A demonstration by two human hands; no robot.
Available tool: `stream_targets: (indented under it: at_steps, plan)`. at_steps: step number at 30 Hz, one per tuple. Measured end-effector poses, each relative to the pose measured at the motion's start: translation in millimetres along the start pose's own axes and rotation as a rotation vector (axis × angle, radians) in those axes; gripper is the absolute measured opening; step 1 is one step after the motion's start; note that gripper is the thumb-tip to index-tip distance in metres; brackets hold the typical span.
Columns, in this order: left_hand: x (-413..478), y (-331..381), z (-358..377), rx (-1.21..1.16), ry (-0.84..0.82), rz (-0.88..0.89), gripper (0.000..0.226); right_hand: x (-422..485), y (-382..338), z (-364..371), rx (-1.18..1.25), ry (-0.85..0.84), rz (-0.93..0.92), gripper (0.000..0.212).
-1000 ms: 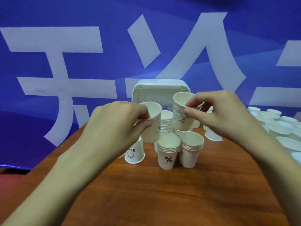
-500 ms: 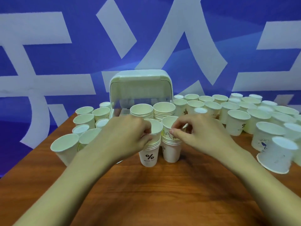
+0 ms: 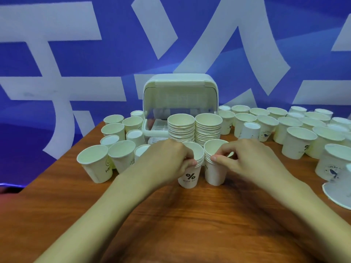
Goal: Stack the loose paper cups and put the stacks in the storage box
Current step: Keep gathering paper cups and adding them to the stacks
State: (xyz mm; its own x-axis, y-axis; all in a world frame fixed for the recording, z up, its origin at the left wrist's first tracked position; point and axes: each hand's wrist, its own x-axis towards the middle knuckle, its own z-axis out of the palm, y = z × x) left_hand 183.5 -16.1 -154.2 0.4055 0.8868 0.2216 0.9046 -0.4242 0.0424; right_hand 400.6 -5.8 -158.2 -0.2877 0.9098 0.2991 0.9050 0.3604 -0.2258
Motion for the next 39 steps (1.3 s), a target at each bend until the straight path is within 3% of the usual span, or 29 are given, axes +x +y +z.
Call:
stream_targets:
  at_steps: [3,7,9,14,20,24,34,39]
  plan:
    - [-7,3,-3,0.021,0.073,-0.01,0.034,-5,-3,-3,-0.068,0.018,-0.006,0.03]
    - [-29,-17,-25,-0.004,0.282,-0.071,0.029,-13,-31,-12,-0.094,0.367,-0.127,0.024]
    - [-43,-42,-38,0.056,0.28,-0.191,0.022,-11,-62,-4,-0.073,0.421,-0.269,0.024]
    - [-76,-92,-26,0.22,0.148,-0.355,0.024,20,-136,40,-0.108,0.202,-0.44,0.037]
    - [-73,-112,-10,0.199,0.181,-0.371,0.028,54,-170,59,-0.214,0.019,-0.382,0.042]
    - [-67,-118,-6,0.226,0.143,-0.373,0.023,57,-172,53,-0.255,-0.057,-0.374,0.034]
    - [-76,-107,-18,0.218,0.121,-0.341,0.017,62,-171,56,-0.311,-0.143,-0.337,0.045]
    - [-89,-94,-26,0.121,0.15,-0.345,0.014,39,-167,54,-0.281,-0.057,-0.311,0.052]
